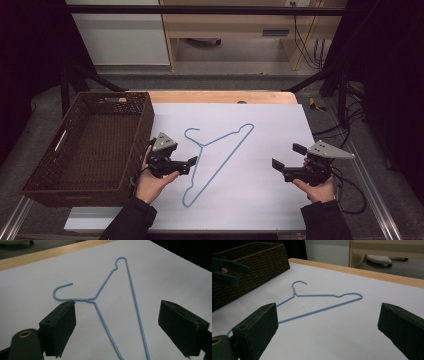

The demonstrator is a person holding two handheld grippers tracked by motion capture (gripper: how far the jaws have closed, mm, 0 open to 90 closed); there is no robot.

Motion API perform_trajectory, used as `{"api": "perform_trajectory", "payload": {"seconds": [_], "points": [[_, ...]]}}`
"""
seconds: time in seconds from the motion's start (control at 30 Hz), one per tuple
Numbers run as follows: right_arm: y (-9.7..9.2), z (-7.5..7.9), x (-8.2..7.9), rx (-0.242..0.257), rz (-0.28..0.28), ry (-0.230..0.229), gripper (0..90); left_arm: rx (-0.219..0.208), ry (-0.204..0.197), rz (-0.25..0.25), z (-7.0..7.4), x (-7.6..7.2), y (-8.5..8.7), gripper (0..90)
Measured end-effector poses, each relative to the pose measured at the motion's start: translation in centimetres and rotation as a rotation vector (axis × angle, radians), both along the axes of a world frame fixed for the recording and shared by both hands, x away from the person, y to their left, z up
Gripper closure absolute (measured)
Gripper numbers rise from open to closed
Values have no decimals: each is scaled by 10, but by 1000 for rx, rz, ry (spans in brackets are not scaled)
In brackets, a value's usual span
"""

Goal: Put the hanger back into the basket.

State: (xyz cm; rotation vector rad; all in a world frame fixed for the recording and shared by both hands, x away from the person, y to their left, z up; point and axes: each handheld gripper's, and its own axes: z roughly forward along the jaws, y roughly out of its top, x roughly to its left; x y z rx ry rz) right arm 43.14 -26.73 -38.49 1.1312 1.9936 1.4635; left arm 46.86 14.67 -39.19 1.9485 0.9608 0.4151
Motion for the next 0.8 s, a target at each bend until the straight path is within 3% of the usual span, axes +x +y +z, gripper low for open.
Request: {"api": "perform_trajectory", "payload": {"seconds": [0.27, 0.37, 0.8], "points": [[3, -2, 1, -11, 10, 7, 35, 57, 52, 21, -15, 19, -16, 184], [5, -3, 2, -14, 15, 6, 35, 99, 70, 22, -21, 26, -21, 203], [9, -5, 3, -27, 27, 13, 38, 195, 136, 33, -42, 44, -37, 377]]}}
